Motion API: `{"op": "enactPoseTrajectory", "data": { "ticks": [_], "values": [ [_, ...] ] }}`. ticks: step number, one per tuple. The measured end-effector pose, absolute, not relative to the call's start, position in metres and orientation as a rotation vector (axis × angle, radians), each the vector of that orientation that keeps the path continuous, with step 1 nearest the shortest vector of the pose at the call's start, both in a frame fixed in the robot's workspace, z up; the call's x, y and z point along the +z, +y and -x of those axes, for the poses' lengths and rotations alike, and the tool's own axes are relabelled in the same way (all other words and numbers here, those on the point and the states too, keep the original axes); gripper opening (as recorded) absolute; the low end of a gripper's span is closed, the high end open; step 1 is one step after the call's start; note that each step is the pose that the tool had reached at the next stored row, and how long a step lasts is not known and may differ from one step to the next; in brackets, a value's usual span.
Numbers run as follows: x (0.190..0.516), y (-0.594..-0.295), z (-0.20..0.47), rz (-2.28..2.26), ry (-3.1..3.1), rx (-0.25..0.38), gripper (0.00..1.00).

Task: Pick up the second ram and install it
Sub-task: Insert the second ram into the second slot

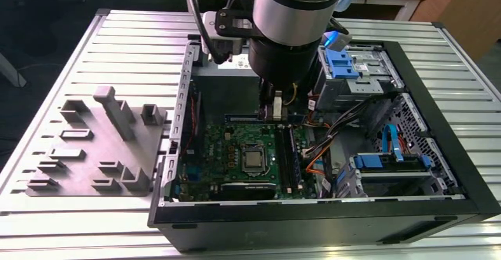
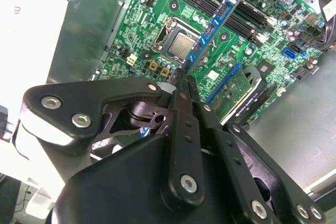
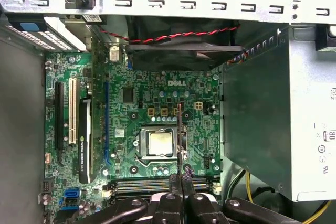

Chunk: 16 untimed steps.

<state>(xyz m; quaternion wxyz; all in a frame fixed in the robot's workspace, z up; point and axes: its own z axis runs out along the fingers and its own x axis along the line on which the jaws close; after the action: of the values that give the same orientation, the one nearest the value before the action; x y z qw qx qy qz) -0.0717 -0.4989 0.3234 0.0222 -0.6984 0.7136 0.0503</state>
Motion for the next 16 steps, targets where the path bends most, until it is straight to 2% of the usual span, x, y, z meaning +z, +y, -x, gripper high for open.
{"op": "enactPoseTrajectory", "data": {
  "ticks": [16],
  "values": [
    [0.3222,-0.4989,0.0717,1.875,2.442,0.149,0.08]
  ]
}}
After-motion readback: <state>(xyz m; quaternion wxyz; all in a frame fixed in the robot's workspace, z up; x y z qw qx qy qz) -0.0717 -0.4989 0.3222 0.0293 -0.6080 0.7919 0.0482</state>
